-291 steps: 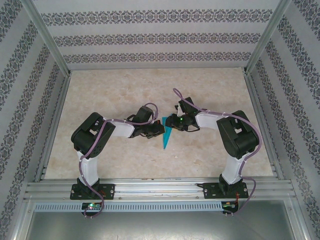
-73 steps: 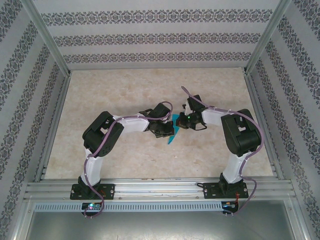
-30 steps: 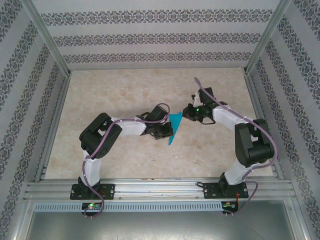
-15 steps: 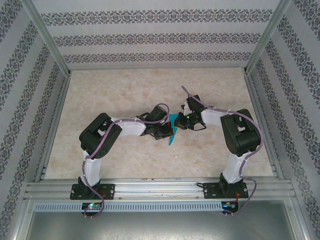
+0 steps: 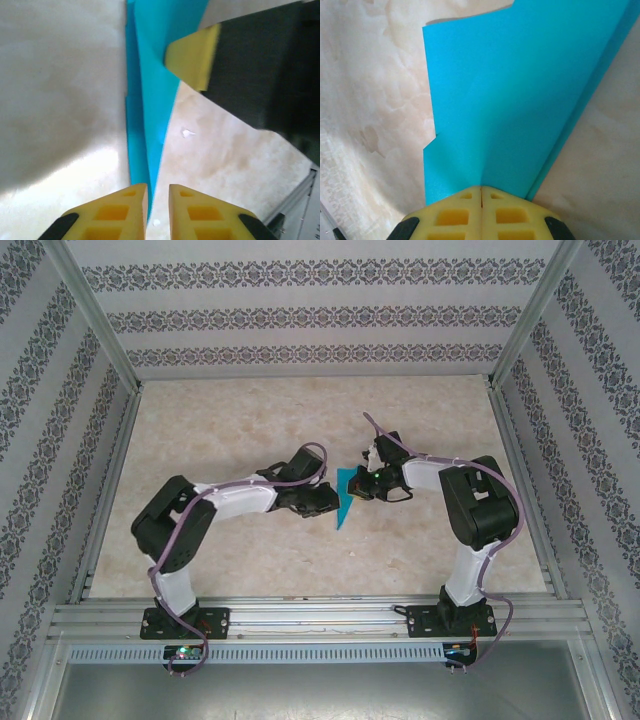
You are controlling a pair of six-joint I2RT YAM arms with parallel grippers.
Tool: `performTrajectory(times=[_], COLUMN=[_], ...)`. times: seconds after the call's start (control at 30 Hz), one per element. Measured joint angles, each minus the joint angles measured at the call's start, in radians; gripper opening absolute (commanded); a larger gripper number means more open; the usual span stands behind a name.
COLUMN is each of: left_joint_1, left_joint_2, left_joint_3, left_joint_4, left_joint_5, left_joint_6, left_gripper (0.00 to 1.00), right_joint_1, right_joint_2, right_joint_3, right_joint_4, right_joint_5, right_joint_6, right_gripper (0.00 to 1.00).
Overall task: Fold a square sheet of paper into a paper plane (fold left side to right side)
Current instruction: Fold the wing for the fifth time at the center of the table.
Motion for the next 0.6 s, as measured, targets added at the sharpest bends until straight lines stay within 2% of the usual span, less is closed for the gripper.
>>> performTrajectory(times=[0.23,0.43,0.6], left_joint_1=[0.006,0.006,0.006], left_joint_2=[-0.040,0.013,0.068], left_joint_3=[-0.087,-0.087,-0.074], left_joint_4=[0.086,0.154,0.184], left_joint_5=[0.145,0.224,0.245], left_joint_6=[-0.043,-0.068,-0.079], left_gripper=[0.02,0.00,0.00], right_joint_1=[0.013,0.021,0.022], right_joint_2=[0.000,0.000,0.000], right_joint_3=[-0.008,-0.008,-0.009], right_joint_4=[0.026,0.026,0.026], right_joint_5=[-0.010,-0.009,-0.009], right_joint_6=[0.000,0.003,0.003], right_gripper=[0.00,0.00,0.00])
